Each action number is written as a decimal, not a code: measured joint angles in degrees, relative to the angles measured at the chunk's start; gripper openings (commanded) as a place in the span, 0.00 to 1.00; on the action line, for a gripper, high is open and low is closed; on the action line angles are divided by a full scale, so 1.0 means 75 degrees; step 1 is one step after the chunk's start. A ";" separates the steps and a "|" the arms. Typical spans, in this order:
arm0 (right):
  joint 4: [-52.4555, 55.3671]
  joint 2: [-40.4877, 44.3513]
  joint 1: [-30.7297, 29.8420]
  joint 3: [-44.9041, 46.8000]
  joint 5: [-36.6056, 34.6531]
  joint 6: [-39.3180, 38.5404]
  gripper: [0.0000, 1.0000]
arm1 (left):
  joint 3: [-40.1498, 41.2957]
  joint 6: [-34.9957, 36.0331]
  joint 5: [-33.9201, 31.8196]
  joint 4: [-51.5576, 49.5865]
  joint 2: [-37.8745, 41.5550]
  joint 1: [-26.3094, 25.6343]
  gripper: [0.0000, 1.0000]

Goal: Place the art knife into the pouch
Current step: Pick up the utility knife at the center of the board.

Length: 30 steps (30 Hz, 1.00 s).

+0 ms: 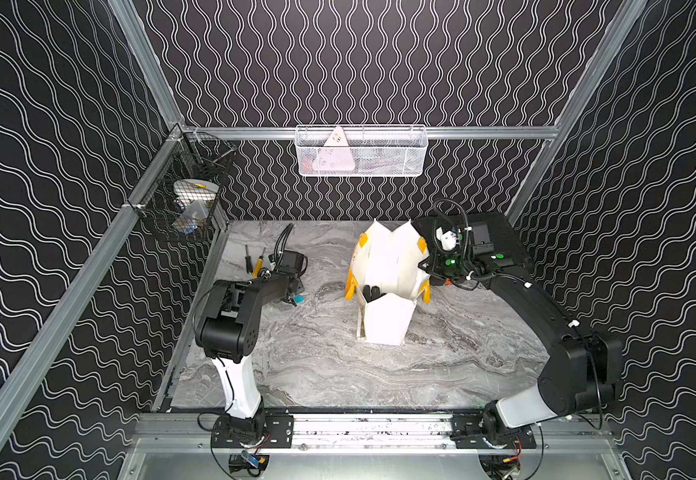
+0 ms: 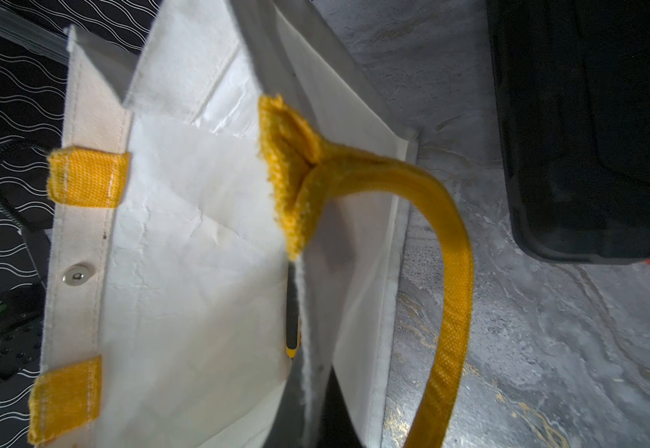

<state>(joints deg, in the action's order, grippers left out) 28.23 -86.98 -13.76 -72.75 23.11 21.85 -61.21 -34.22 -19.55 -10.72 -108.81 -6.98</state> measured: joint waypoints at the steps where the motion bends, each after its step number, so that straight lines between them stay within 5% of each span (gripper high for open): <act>1: -0.0003 0.0000 0.0000 0.0006 -0.0003 0.0000 0.00 | 0.0000 0.0017 0.0003 0.0000 -0.0003 -0.0015 0.29; 15: -0.0035 0.0023 0.0000 0.0055 -0.0017 0.0000 0.00 | 0.0035 0.0294 0.0035 -0.0216 0.0114 -0.0959 0.30; 23: -0.0143 0.0035 0.0000 0.0152 -0.0015 0.0000 0.00 | 0.0708 0.0338 0.0644 -0.0554 0.0860 -0.1801 0.54; 30: -0.0149 0.0058 0.0000 0.0163 -0.0012 0.0000 0.00 | 0.0189 0.0335 0.1116 -0.1696 0.0717 -0.1813 0.54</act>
<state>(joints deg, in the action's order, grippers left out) 27.11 -86.54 -13.76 -71.53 23.03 21.85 -59.79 -31.70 -11.18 -23.44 -103.44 -20.58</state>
